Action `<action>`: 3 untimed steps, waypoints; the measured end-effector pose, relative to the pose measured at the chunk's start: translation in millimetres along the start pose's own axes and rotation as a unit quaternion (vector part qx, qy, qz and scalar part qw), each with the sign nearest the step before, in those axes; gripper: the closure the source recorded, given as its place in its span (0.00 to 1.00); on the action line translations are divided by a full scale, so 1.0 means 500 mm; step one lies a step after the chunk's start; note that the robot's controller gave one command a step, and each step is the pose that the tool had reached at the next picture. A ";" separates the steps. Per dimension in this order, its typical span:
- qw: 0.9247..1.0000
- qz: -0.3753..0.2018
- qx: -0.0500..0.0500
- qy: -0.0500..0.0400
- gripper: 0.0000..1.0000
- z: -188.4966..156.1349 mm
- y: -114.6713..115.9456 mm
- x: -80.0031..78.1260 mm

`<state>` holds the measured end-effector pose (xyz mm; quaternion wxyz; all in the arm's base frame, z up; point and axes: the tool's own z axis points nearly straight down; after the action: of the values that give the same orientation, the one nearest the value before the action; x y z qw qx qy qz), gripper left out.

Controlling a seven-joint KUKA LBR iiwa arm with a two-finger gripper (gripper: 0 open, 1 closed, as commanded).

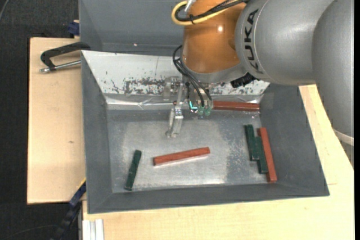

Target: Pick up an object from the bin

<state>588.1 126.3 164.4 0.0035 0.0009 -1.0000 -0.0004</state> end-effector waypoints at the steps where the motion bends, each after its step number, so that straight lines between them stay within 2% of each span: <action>1: 0.997 0.072 0.001 0.001 0.00 0.170 -0.136 0.168; 2: 0.996 0.085 0.000 -0.002 0.00 0.190 -0.155 0.187; 3: 0.996 0.085 -0.001 -0.003 1.00 0.189 -0.155 0.186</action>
Offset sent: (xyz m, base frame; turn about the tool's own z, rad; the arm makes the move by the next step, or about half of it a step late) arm -0.0812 -0.0662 -0.0813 0.1408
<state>494.4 48.9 70.3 0.0008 -0.0840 -0.9965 -0.0007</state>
